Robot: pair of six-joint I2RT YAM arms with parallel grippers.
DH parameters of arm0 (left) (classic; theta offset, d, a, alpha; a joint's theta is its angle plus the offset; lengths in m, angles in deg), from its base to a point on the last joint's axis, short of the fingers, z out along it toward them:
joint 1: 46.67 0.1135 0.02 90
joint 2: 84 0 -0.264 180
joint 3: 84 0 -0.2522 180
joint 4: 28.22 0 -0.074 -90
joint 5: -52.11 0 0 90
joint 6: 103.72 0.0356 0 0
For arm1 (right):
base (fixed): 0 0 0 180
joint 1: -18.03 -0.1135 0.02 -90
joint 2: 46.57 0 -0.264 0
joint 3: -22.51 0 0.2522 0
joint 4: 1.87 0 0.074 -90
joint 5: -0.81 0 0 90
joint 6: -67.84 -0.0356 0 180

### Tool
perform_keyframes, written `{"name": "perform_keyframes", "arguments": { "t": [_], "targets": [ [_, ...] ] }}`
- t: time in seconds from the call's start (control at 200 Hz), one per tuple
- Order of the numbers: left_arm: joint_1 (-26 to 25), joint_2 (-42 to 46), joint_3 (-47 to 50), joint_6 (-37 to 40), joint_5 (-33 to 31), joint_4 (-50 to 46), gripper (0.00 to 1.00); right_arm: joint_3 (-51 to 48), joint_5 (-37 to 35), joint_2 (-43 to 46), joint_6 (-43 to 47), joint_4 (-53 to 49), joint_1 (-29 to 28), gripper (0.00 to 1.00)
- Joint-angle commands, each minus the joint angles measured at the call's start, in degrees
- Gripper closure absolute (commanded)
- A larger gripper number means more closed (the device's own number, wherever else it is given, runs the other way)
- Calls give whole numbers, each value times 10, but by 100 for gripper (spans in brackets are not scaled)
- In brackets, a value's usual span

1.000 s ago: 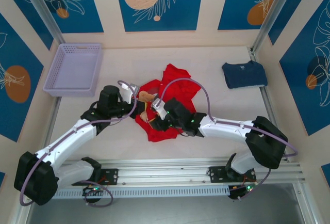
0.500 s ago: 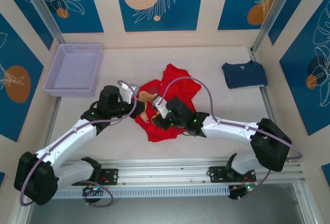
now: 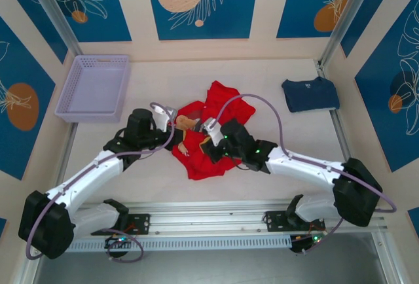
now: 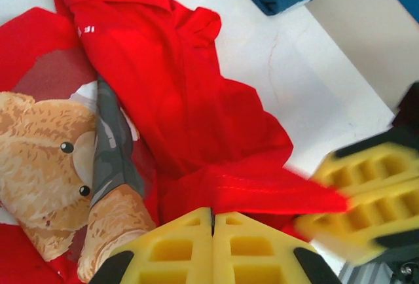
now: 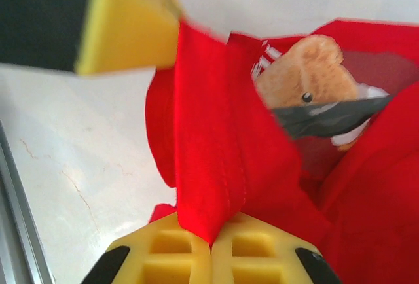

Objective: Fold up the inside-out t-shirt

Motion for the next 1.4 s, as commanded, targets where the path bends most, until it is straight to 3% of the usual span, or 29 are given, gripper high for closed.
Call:
{"name": "perform_keyframes", "arguments": {
  "t": [0.0, 0.215, 0.355, 0.57, 0.815, 1.09, 1.315, 1.395],
  "targets": [
    [-14, -10, 16, 16, -16, -11, 95, 6, 64, 40, -44, -7, 26, 99],
    [-43, -5, 54, -12, -36, 24, 66, 36, 114, 44, -86, -14, 45, 100],
    [-66, -6, 78, -33, -50, 51, 55, 47, 131, 42, -101, -14, 55, 100],
    [-76, -39, 63, -46, -131, 40, 59, 52, 133, 40, -97, -20, 57, 100],
    [-73, -61, 42, -34, -153, 37, 68, 41, 126, 58, -77, -38, 64, 100],
    [-73, -22, 66, -13, -37, 78, 52, 32, 129, 65, -76, -38, 76, 100],
    [-73, -30, 59, -11, -17, 92, 41, 29, 134, 62, -79, -33, 76, 100],
    [-73, -50, 46, -15, -37, 85, 39, 29, 135, 64, -81, -32, 76, 100]
  ]
}}
